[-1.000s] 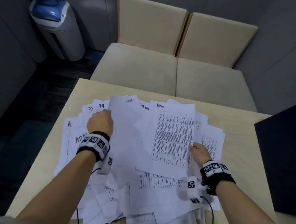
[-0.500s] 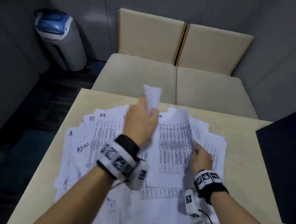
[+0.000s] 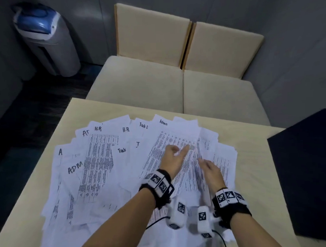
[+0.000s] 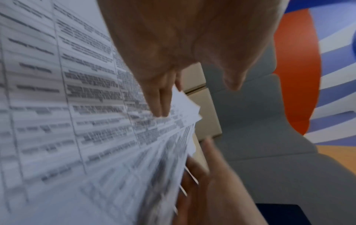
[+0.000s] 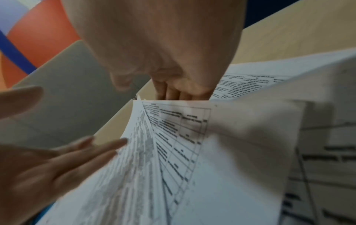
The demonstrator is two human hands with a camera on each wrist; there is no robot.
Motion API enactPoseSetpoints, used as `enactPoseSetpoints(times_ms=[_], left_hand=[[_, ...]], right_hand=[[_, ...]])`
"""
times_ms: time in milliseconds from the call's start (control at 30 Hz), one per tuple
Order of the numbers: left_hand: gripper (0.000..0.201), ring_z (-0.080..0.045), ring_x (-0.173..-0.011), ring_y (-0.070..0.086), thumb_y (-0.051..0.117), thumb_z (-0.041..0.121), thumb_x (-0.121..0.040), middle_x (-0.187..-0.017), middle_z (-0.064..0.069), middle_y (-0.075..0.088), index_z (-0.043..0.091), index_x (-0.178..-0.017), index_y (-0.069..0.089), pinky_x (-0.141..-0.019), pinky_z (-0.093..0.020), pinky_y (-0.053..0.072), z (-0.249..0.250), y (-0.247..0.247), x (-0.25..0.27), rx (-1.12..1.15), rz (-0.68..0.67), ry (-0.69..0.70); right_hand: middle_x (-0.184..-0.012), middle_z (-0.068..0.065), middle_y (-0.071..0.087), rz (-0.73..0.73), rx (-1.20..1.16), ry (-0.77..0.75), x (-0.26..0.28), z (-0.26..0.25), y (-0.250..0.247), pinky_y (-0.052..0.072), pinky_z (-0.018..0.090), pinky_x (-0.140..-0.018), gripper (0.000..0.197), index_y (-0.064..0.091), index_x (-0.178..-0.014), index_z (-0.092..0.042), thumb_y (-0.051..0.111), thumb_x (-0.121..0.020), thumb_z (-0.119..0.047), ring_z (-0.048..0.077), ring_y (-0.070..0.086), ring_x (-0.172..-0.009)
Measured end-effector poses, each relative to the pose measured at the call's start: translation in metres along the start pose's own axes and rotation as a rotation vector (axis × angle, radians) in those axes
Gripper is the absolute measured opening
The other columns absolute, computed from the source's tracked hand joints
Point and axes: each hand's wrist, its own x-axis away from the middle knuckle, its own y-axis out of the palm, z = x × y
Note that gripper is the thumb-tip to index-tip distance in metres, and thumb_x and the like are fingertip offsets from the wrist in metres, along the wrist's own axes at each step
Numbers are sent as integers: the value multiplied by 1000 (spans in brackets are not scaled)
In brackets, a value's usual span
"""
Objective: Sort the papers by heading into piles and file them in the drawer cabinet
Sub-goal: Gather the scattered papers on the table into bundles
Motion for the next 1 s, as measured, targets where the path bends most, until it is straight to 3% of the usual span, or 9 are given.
enactPoseSetpoints(times_ms=[100,200,300,367,567,700,833,933,1000], left_hand=[[42,-20,-99,57,72,27,-86,-116,-5,56,11,-117,49,-84,-29,44,-13,-56,-3,-103,511,106],[69,-33,-114,50,75,36,-79,-129,-16,45,1,-128,41,-95,-47,46,-33,-117,-8,-308,840,-156],[112,-42,-119,52,60,76,-58,-133,-26,50,-9,-130,45,-92,-54,51,-54,-140,-17,-396,640,-405],[104,-41,-124,47,60,73,-66,-138,-24,44,-5,-133,45,-95,-55,49,-59,-134,-16,-471,506,-400],[109,-38,-142,26,76,56,-73,-153,-22,26,-1,-148,22,-110,-53,35,-57,-144,-10,-520,525,-387],[106,-38,-134,41,81,51,-72,-148,-19,40,-3,-146,28,-101,-46,43,-57,-157,-9,-317,394,-410],[105,-31,-116,59,85,63,-45,-133,-3,59,17,-133,53,-98,-50,48,-66,-160,-7,-207,271,-311],[54,-30,-101,66,88,23,-67,-114,-8,69,15,-114,62,-94,-52,52,-64,-162,-4,-79,224,-259],[60,-31,-95,67,89,16,-63,-108,-10,69,13,-114,58,-89,-52,54,-56,-162,2,-61,168,-258]], right_hand=[[-131,2,57,28,208,-34,-11,14,2,44,40,-105,46,52,-137,-13,65,-95,-25,23,54,-123],[-122,12,65,64,376,-59,-16,15,6,48,34,-92,32,59,-127,-7,59,-97,-16,28,61,-113],[-76,10,55,-166,586,12,-18,5,5,45,31,-63,23,56,-83,0,58,-97,-19,23,55,-72],[-64,2,42,-326,690,92,-14,-6,5,34,28,-53,41,44,-68,-10,64,-94,-35,17,44,-56],[-76,1,52,-187,408,172,-10,-17,11,41,30,-64,83,50,-93,-16,55,-55,-90,19,54,-65],[-158,13,31,-278,182,279,-2,-15,24,34,47,-114,128,22,-154,-5,81,-60,-69,32,35,-142],[-159,16,28,-291,31,312,10,-19,34,29,50,-115,121,18,-153,-6,90,-63,-43,34,30,-144],[-162,15,21,-295,41,283,22,-23,37,25,51,-116,117,10,-156,-9,87,-71,-34,33,25,-147],[-161,16,21,-306,-6,283,28,-28,37,25,51,-116,113,8,-156,-9,85,-75,-30,34,25,-146]])
